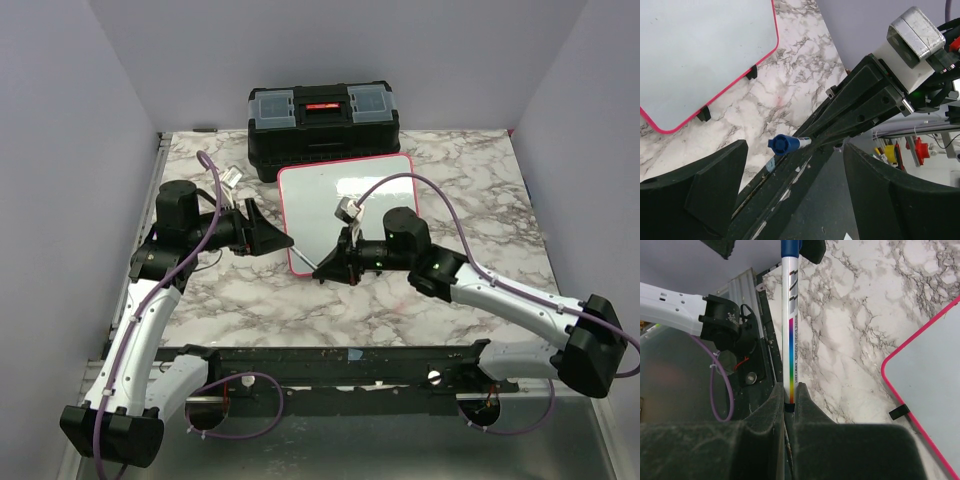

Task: Write a sentence on the whiteboard
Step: Pass from the right arm to the left, then open the pen cap from the whiteboard marker.

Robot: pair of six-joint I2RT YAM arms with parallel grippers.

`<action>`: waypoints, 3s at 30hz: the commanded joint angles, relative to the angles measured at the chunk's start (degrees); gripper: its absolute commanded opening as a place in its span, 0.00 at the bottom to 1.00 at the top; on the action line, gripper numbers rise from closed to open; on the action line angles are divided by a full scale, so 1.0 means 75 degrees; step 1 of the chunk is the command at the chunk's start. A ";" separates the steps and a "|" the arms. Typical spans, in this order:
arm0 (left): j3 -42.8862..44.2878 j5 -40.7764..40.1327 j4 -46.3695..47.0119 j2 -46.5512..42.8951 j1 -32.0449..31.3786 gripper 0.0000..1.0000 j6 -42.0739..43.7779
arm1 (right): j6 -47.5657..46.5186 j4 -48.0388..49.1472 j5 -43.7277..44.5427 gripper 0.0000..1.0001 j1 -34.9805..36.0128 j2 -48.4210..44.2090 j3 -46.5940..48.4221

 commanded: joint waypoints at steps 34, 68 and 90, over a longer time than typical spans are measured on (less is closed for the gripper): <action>-0.0462 -0.0069 0.0860 -0.0321 0.0062 0.00 -0.0553 | -0.0062 -0.0010 0.0400 0.65 0.0142 -0.0224 -0.0169; -0.1919 0.0330 0.6666 -0.0848 0.0191 0.00 -0.4038 | 0.4495 0.4415 0.0483 0.99 -0.0797 -0.0754 -0.0885; -0.3142 -0.1122 0.9105 -0.0967 0.0134 0.00 -0.5444 | 0.5652 0.6666 0.0051 0.62 -0.0824 0.0492 -0.0701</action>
